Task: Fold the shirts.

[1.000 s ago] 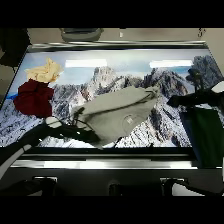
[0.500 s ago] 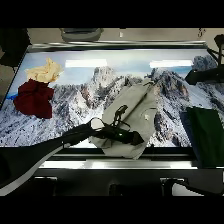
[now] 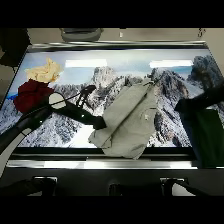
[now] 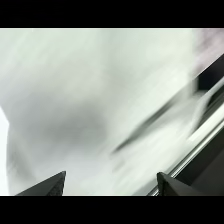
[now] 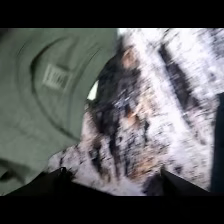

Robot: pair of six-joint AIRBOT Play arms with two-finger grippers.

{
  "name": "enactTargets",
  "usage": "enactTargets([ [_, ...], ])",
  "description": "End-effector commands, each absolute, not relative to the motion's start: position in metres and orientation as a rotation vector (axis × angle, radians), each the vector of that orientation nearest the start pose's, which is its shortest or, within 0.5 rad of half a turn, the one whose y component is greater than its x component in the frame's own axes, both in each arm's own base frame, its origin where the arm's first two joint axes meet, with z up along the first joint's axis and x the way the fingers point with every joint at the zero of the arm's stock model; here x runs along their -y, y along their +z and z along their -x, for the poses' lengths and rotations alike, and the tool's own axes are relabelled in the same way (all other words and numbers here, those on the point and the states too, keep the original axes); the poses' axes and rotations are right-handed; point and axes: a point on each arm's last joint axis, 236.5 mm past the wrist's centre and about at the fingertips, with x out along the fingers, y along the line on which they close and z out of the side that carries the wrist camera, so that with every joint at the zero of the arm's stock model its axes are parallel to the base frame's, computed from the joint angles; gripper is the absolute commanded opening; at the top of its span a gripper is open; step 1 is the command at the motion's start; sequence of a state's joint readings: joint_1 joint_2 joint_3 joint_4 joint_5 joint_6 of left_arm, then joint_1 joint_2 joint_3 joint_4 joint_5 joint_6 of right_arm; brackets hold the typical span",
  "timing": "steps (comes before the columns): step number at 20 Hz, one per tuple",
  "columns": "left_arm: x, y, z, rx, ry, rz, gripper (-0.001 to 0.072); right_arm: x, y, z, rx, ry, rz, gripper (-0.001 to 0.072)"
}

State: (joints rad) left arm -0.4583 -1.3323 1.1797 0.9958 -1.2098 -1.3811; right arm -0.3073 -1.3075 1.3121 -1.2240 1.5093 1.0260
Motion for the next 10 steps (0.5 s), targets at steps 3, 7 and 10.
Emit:
enactTargets([
  [3, 0.235, -0.043, -0.25, -1.503, -0.719, -0.009, 0.072, -0.048, -0.019, -0.25, -1.469, 0.62, -0.268, 0.0709],
  [7, 0.242, -0.058, -0.254, -1.478, -0.714, 0.024, 0.072, -0.055, -0.048, -0.226, -1.517, 0.615, -0.308, 0.0712],
  [10, 0.257, -0.068, -0.244, -1.516, -0.773, 0.047, 0.072, -0.059, -0.06, -0.215, -1.533, 0.628, -0.319, 0.0713],
])
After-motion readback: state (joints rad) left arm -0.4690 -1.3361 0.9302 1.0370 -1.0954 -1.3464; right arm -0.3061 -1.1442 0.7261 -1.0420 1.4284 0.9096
